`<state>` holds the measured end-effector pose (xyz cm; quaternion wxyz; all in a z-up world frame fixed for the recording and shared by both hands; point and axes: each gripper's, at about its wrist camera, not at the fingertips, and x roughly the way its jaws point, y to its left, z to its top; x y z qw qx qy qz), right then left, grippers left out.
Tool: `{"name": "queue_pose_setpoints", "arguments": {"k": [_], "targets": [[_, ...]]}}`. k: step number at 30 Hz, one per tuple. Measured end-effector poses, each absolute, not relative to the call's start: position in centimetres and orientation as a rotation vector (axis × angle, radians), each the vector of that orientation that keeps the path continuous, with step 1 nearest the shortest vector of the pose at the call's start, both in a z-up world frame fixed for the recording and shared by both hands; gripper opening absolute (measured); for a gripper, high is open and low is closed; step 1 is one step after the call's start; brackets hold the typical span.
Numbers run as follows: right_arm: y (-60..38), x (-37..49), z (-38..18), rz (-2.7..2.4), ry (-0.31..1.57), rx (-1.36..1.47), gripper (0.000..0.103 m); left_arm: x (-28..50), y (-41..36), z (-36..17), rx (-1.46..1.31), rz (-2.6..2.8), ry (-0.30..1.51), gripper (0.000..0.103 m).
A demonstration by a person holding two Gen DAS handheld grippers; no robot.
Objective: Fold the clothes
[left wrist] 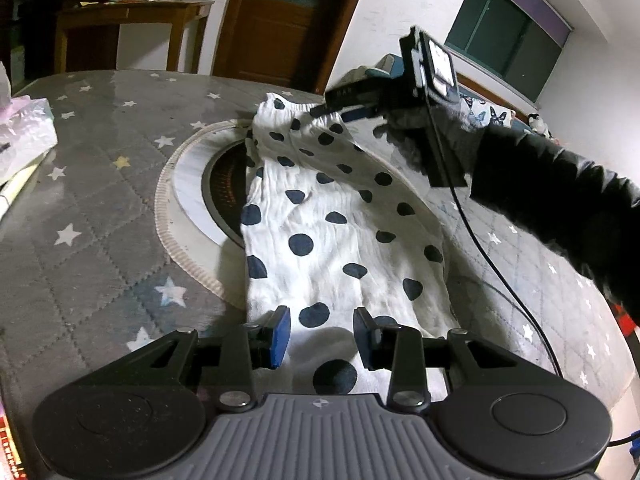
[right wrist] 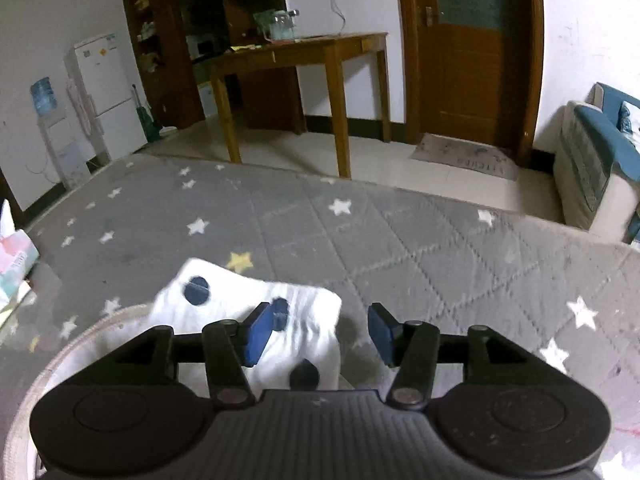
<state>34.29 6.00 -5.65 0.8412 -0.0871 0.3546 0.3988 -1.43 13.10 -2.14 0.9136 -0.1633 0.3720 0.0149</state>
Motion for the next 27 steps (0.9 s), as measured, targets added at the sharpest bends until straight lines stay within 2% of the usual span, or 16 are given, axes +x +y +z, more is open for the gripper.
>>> {"name": "queue_pose_setpoints", "arguments": {"k": [4,5,6,7,11,27], "targets": [[6.2,34.3,-6.5,0.865,0.744,-0.180,0.052,-1.7,13.3,-1.9,-0.326,0.051,0.774,0.041],[6.2,34.3,-6.5,0.874,0.743,-0.176,0.047,-1.8,13.3,-1.9,-0.323,0.054,0.778,0.041],[6.1,34.3,-6.5,0.880,0.745,-0.172,0.037,-1.9,13.3,-1.9,-0.320,0.058,0.781,0.042],[6.0,34.3,-6.4,0.883,0.747,-0.166,0.031,-1.9,13.3,-1.9,-0.316,0.062,0.784,0.042],[5.1,33.8,-5.9,0.888,0.749,-0.130,0.015,-2.3,13.4,-2.0,-0.314,0.080,0.798,0.044],[-1.3,24.2,2.0,1.080,0.669,0.005,0.012,-5.5,12.7,-0.9,-0.308,0.123,0.770,0.048]]}}
